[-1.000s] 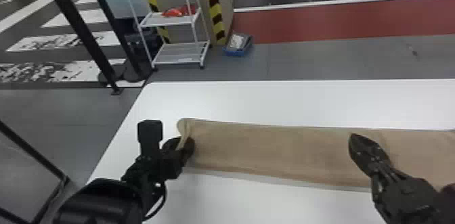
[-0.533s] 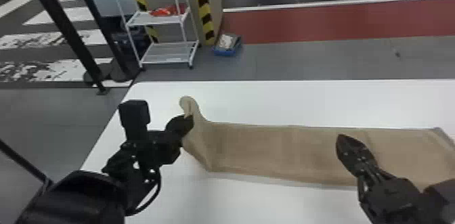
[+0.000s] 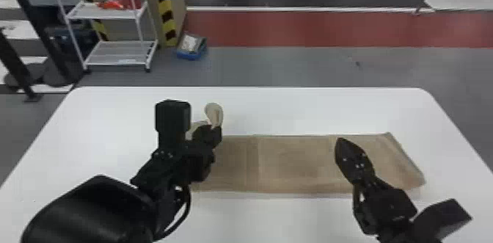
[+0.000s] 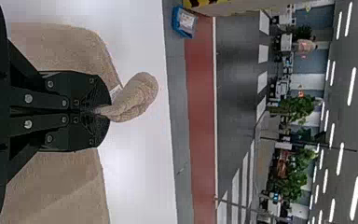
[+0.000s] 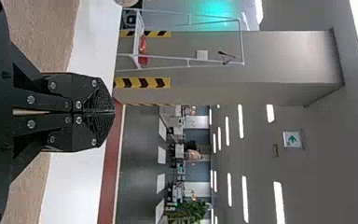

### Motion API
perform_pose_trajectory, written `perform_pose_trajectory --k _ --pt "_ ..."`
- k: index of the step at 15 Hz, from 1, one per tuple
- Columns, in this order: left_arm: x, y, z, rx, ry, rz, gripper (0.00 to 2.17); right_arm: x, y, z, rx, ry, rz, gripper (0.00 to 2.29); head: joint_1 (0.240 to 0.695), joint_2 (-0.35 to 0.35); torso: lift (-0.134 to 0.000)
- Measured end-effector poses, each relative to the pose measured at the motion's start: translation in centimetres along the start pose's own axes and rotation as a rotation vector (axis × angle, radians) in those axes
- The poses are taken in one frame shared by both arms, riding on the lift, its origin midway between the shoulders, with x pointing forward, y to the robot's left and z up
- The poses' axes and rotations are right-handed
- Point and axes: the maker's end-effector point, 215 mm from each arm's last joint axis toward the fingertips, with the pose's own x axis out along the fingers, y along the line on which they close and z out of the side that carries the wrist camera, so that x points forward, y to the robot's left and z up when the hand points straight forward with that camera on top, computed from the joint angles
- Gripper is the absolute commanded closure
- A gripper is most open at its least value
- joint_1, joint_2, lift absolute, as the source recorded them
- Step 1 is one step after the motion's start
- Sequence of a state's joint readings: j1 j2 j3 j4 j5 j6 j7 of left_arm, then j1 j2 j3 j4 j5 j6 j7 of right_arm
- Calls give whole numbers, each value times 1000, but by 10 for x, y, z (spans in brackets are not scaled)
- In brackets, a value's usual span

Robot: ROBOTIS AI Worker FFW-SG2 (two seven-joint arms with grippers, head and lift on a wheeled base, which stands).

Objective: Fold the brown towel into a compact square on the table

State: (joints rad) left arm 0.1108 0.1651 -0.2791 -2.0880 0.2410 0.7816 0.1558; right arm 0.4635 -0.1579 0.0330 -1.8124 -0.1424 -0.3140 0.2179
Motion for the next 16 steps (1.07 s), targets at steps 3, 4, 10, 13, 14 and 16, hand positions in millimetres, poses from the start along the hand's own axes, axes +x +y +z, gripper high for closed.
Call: perform_pose_trajectory --k 3,4,10,13,14,16 --pt "19 -65 -22 80 44 -53 1413 -24 -41 14 9 -51 -83 1642 695 -212 -125" --pt "25 -82 -29 86 57 -69 1393 -31 -55 17 10 -62 -110 1642 695 -278 -125" --pt "41 -128 -25 71 0 -128 22 -43 -85 17 8 -55 -163 1183 695 -350 -125" --pt "35 -107 -8 44 -37 -98 36 -30 -81 0 29 14 -148 171 695 -343 -125" --pt "30 -91 -5 26 -49 -79 36 -23 -75 -6 39 35 -134 -1 695 -309 -125" --pt "23 -50 0 8 -89 -17 36 -4 -59 -11 56 60 -101 9 695 -244 -125"
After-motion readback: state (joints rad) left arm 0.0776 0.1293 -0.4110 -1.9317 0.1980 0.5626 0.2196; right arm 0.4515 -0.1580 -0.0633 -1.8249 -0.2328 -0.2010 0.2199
